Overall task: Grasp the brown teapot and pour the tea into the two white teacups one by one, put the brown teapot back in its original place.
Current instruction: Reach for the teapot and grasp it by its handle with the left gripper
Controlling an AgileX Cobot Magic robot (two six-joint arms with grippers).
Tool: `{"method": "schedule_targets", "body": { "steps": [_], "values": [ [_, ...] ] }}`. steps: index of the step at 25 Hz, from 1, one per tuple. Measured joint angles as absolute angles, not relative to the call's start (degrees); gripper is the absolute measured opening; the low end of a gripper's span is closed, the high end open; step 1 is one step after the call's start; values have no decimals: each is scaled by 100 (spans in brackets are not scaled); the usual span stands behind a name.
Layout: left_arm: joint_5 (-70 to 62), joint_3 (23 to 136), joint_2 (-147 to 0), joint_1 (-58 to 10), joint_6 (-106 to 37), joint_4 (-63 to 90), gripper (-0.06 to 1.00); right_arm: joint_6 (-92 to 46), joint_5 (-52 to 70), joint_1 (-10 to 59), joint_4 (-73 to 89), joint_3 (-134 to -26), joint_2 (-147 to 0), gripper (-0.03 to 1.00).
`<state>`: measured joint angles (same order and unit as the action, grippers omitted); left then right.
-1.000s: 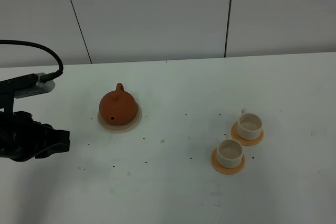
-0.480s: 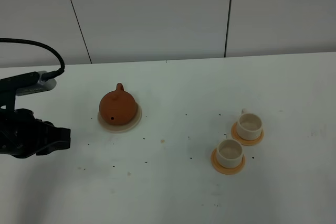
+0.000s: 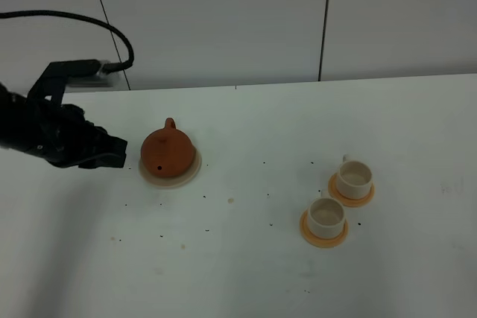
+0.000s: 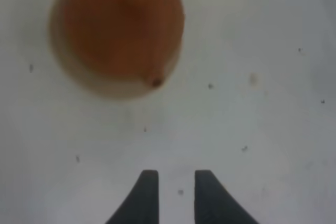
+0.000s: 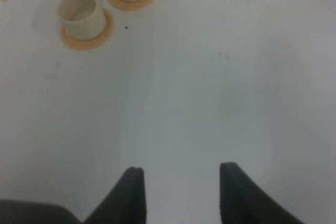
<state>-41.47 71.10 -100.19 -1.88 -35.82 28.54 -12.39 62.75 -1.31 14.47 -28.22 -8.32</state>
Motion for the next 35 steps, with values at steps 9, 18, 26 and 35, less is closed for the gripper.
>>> {"method": "schedule_targets", "body": {
  "steps": [9, 18, 26, 35],
  "values": [
    [-4962, 9190, -10944, -625, -3556, 1876, 24, -1239, 6263, -131, 1508, -2822, -832, 32],
    [-5056, 9819, -11655, -1053, -3612, 0, 24, -1239, 6258, -131, 1513, -2822, -832, 32],
    [-4682, 9866, -12025, -1058, -3573, -115, 24, -1232, 6258, -131, 1513, -2822, -832, 32],
    [-4021, 9874, -12164, -1058, -2867, 159, 24, -1232, 6258, -131, 1513, -2822, -832, 32]
  ]
}}
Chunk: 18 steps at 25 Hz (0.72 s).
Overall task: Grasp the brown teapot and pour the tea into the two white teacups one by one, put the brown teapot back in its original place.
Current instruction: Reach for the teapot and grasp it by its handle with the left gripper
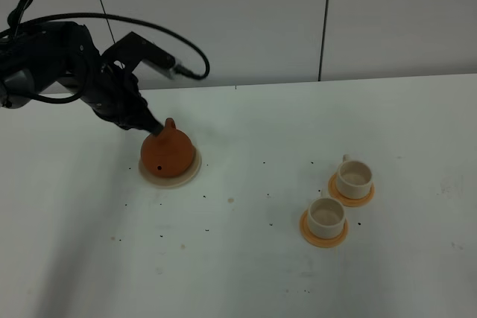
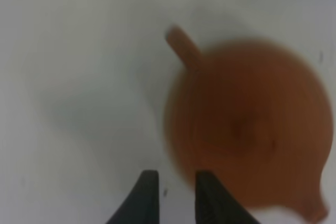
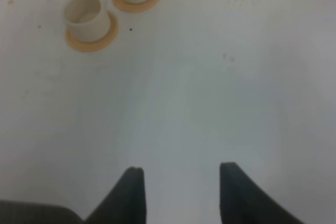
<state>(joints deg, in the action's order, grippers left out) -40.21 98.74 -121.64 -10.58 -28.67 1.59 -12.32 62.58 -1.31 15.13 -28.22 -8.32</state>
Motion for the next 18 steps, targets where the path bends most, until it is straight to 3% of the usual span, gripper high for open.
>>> {"method": "schedule_targets", "body": {
  "steps": [18],
  "values": [
    [-2965, 9923, -12577, -1104, -2311, 918, 24, -1221, 6258, -131, 1513, -2822, -832, 32]
  ]
}}
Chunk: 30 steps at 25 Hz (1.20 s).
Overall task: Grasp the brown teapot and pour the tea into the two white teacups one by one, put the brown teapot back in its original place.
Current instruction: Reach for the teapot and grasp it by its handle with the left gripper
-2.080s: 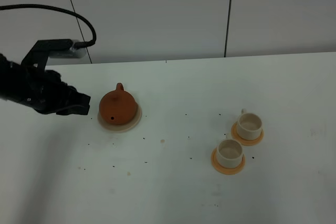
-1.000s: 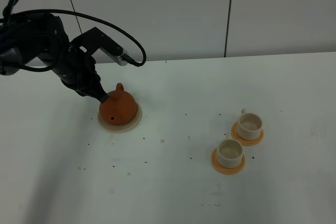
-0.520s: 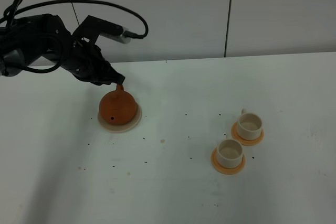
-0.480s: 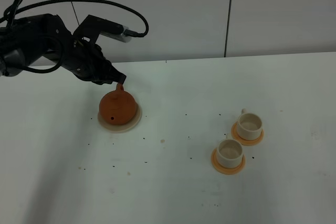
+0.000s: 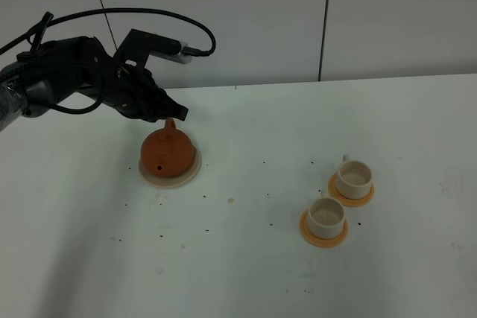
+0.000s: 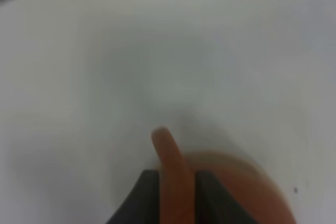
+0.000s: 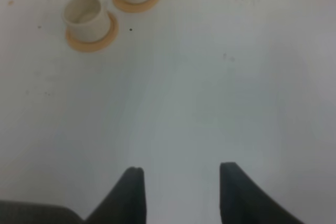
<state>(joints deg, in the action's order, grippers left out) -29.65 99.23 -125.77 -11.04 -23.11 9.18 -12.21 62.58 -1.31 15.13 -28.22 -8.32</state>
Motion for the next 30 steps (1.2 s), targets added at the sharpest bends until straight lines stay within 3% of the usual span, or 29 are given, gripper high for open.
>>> {"method": "schedule_targets", "body": {
  "steps": [30],
  "values": [
    [-2292, 10055, -12960, -1462, -2059, 1506, 24, -1205, 6257, -131, 1537, -2822, -832, 32]
  ]
}}
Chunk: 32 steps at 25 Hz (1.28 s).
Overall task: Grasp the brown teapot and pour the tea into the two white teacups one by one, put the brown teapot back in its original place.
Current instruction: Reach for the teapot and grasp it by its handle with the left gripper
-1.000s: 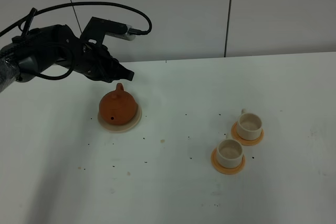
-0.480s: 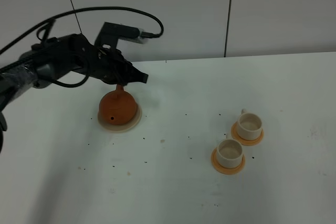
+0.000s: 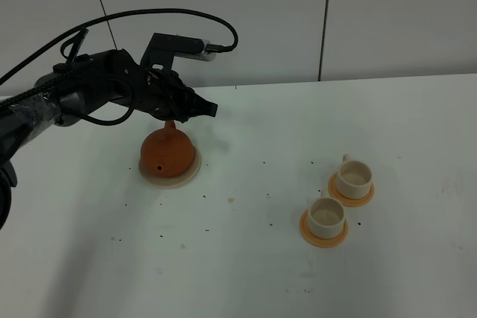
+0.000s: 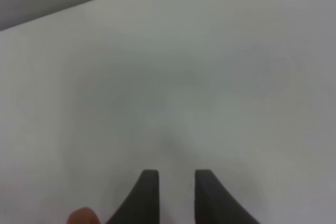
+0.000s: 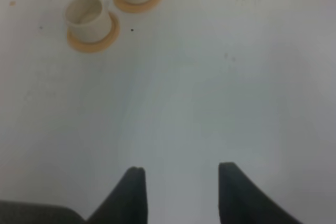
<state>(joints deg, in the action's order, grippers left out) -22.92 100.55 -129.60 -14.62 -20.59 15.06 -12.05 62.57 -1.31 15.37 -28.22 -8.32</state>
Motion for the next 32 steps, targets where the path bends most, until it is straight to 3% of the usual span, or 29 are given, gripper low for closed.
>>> {"method": "schedule_targets", "body": {
  "steps": [32],
  "values": [
    [-2132, 10085, -13249, -1202, -2072, 1568, 24, -1204, 6257, -131, 1552, -2822, -832, 32]
  ]
}}
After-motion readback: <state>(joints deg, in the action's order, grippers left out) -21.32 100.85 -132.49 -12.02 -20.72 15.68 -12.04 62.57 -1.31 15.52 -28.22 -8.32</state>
